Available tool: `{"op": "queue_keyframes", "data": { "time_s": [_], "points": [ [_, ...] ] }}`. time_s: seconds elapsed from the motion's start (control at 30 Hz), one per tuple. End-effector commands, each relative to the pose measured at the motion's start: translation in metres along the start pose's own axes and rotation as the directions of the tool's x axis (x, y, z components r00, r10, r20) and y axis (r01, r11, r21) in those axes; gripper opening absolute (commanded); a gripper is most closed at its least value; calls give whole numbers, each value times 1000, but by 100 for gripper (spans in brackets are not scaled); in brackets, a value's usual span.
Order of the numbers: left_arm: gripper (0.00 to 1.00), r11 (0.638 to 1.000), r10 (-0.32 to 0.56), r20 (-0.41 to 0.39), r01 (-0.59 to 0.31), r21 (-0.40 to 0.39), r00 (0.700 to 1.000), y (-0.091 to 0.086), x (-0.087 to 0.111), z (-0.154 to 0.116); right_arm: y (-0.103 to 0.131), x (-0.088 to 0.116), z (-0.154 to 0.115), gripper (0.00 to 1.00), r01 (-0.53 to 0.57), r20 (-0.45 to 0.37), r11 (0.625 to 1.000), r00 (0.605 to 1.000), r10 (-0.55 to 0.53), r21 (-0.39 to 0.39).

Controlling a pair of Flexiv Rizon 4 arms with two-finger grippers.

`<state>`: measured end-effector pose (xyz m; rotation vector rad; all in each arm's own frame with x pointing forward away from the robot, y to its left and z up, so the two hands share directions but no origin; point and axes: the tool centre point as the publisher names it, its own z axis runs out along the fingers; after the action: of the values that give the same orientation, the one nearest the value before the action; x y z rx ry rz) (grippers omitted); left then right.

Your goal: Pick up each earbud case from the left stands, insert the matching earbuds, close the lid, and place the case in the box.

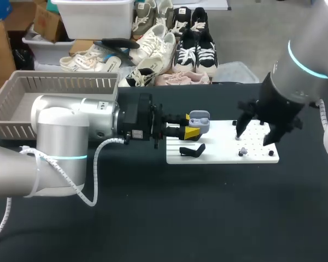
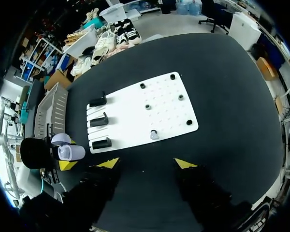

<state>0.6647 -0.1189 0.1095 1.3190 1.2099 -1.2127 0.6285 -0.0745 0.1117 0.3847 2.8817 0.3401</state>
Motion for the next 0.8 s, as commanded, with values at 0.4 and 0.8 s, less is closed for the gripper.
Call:
{"op": "queue_keyframes", "data": {
  "time_s": [0.4, 0.8],
  "points": [
    [0, 1000, 0, 1, 0, 3, 1000, 1, 0, 0, -6, -3, 42, 47, -53, -35, 998, 998, 54, 34],
    [0, 1000, 0, 1, 0, 3, 1000, 1, 0, 0, -10, -10, 66, 43, -116, -44, 993, 992, 117, 33]
  ]
}}
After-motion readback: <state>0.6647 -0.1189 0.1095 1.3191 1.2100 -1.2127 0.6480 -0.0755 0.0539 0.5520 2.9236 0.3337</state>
